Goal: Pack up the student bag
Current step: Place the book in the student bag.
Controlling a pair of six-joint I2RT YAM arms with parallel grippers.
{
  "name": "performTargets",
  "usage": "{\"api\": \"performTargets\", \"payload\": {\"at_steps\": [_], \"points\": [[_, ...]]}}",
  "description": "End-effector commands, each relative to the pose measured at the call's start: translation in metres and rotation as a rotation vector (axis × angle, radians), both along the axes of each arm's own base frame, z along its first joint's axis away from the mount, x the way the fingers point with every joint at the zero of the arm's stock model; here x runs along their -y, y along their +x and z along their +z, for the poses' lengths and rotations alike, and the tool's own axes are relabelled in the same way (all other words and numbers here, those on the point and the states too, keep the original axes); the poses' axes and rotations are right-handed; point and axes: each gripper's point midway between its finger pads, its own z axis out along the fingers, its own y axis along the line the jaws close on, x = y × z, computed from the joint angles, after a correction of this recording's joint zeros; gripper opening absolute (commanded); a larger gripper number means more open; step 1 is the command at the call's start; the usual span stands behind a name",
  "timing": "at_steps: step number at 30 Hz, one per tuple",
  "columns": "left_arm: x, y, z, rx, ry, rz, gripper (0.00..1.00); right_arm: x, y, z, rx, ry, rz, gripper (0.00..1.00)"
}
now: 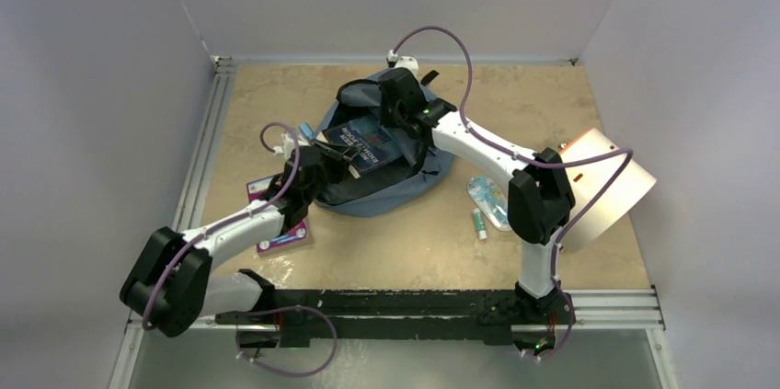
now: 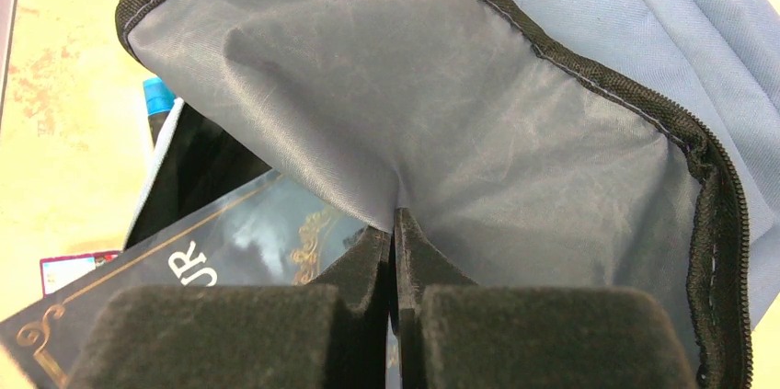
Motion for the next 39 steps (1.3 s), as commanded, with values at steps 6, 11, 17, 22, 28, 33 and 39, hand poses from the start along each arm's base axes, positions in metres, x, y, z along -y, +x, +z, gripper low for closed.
{"api": "performTargets", "payload": {"at_steps": [6,11,17,22,28,33,39], "points": [[0.016,0.036,0.072,0.310,-0.153,-0.150,0.00,0.002,0.001,0.057,0.128,0.094,0.000,0.00],[0.032,0.045,0.070,0.349,-0.172,-0.224,0.00,0.003,0.000,0.055,0.125,0.093,0.003,0.00],[0.047,0.059,0.060,0.347,-0.188,-0.271,0.00,0.003,0.000,0.058,0.130,0.097,0.003,0.00],[0.059,0.076,0.050,0.349,-0.177,-0.293,0.00,0.002,0.004,0.058,0.134,0.100,-0.007,0.00],[0.079,0.091,0.035,0.357,-0.191,-0.341,0.00,0.001,0.005,0.056,0.133,0.097,-0.007,0.00],[0.092,0.096,0.018,0.352,-0.165,-0.388,0.01,0.003,0.004,0.052,0.125,0.086,-0.010,0.00],[0.097,0.099,-0.005,0.277,-0.093,-0.418,0.25,0.004,0.003,0.044,0.116,0.066,-0.001,0.00]]}}
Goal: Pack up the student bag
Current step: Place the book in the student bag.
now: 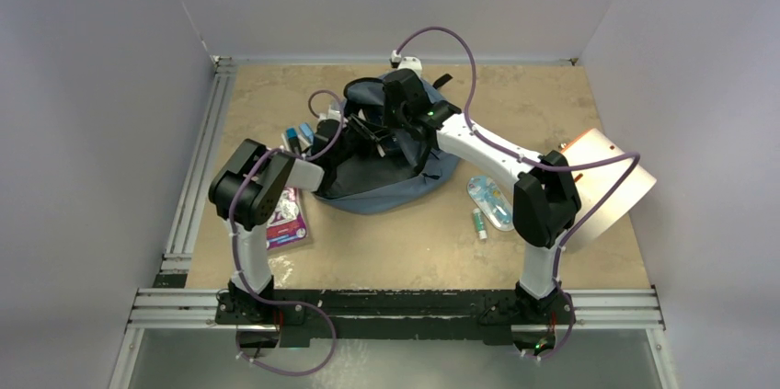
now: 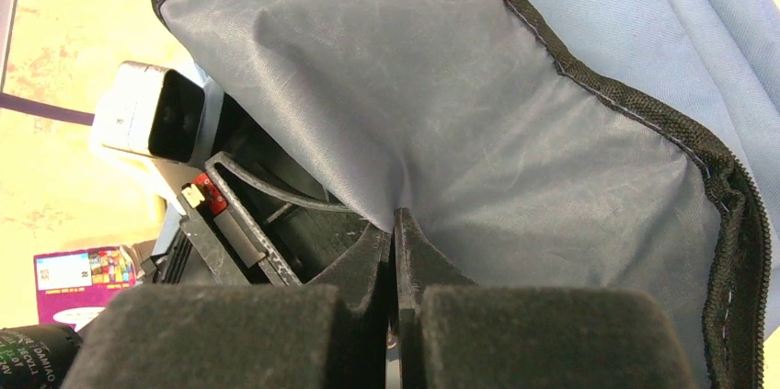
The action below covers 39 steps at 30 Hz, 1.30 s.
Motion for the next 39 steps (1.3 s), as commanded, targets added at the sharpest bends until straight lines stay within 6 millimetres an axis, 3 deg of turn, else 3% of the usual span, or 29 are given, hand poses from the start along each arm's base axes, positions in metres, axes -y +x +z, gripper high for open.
{"api": "performTargets", "payload": {"at_steps": [1,5,7,11,21,26,31,39], "points": [[0.017,0.008,0.050,0.164,-0.003,-0.068,0.27,-0.002,0.008,0.041,0.097,0.068,-0.009,0.00],[0.016,0.011,0.041,0.105,0.090,-0.074,0.36,-0.001,0.009,0.036,0.097,0.054,-0.014,0.00],[0.016,0.013,0.036,0.074,0.146,-0.089,0.51,0.001,0.010,0.036,0.101,0.048,-0.022,0.00],[0.014,0.011,0.027,0.021,0.227,-0.112,0.65,0.002,0.011,0.033,0.102,0.035,-0.028,0.00],[-0.007,0.006,0.042,-0.014,0.409,-0.085,0.74,0.012,0.013,0.026,0.105,-0.003,-0.055,0.00],[-0.021,-0.017,0.047,-0.034,0.463,-0.092,0.76,0.014,0.014,0.023,0.106,-0.011,-0.058,0.00],[-0.031,-0.054,0.050,-0.061,0.466,-0.139,0.76,0.016,0.015,0.020,0.112,-0.035,-0.053,0.00],[-0.060,-0.106,0.086,-0.019,0.489,-0.134,0.77,0.017,0.008,0.010,0.091,-0.039,-0.024,0.00]]}}
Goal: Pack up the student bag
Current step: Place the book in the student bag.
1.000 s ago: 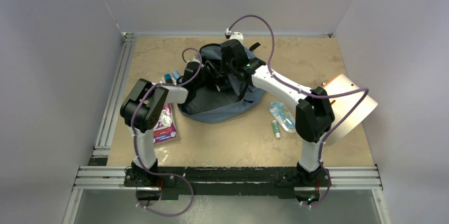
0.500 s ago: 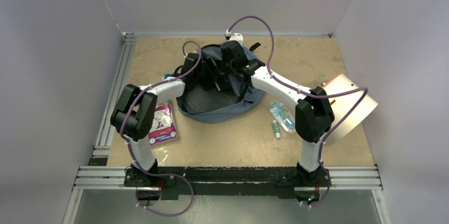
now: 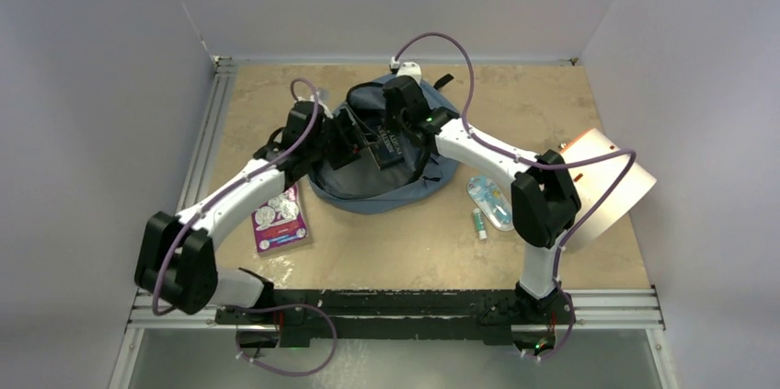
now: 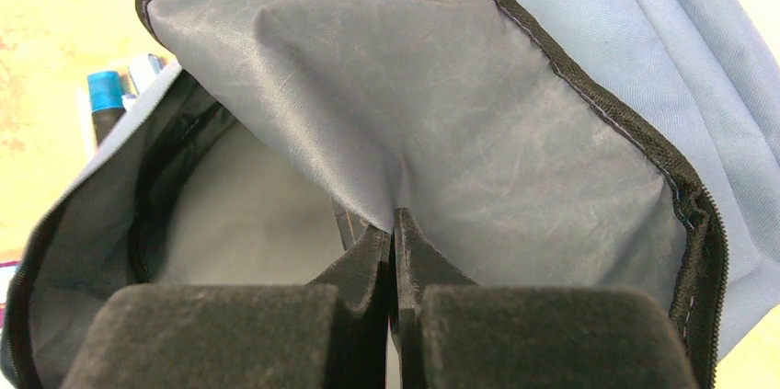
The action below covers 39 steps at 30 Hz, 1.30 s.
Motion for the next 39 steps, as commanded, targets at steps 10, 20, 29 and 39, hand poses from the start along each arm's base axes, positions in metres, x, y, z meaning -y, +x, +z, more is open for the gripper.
{"api": "performTargets", "payload": {"at_steps": [10,20,29,39], "points": [[-0.103,-0.069,0.015,0.013,0.401,0.151,0.77,-0.016,-0.015,-0.012,-0.085,0.084,0.074,0.08],[-0.160,-0.124,-0.017,-0.103,0.606,0.220,0.77,-0.018,-0.018,-0.048,-0.164,0.006,0.111,0.32],[-0.167,-0.132,0.005,-0.070,0.563,0.276,0.82,-0.015,-0.013,-0.030,-0.133,0.042,0.047,0.51],[-0.163,-0.123,-0.008,-0.082,0.604,0.227,0.83,-0.008,-0.016,0.053,0.007,0.170,0.016,0.67]]}}
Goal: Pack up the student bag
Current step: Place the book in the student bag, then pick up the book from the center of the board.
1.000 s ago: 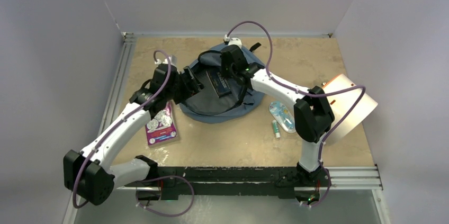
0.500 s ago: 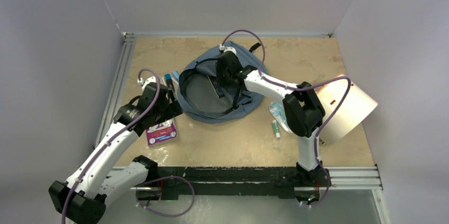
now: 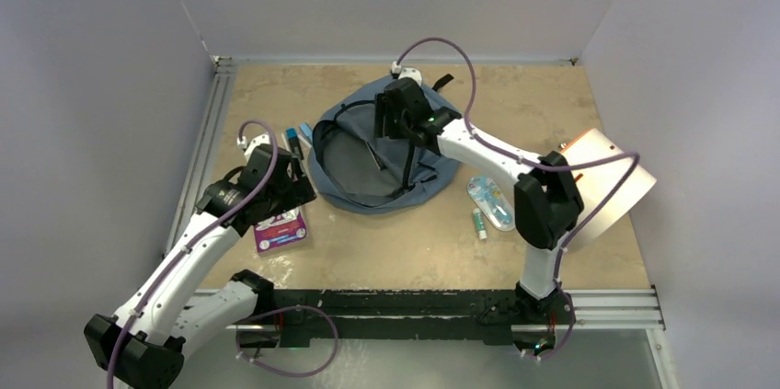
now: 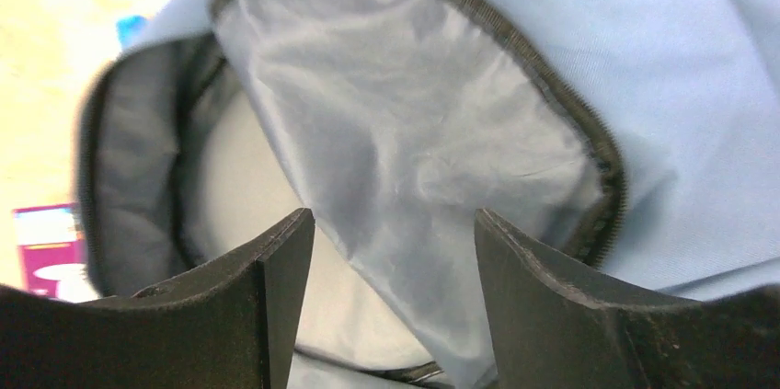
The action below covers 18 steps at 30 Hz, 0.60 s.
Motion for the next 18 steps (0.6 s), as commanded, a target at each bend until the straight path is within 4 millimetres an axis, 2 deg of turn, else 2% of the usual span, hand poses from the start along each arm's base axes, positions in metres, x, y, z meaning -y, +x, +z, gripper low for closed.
{"api": "performTargets", "payload": {"at_steps": [1,6,8,12,14,18], "points": [[0.002,0.011,0.009,0.040,0.002,-0.007,0.83,-0.002,0.005,0.089,0.154,0.148,-0.021,0.67],[0.006,0.025,0.016,0.078,0.000,-0.018,0.83,-0.022,-0.021,0.100,0.120,0.266,0.048,0.65],[0.004,0.030,0.017,0.091,0.009,-0.006,0.83,-0.036,-0.038,0.099,0.104,0.298,0.082,0.65],[-0.001,0.037,0.013,0.048,0.011,0.022,0.84,-0.075,-0.081,0.093,0.053,0.343,0.182,0.65],[-0.013,0.042,0.008,0.026,0.020,0.050,0.84,-0.093,-0.101,0.093,0.025,0.387,0.227,0.64],[-0.052,0.057,0.008,-0.002,0.004,0.130,0.84,-0.115,-0.130,0.090,-0.013,0.451,0.279,0.63]]}}
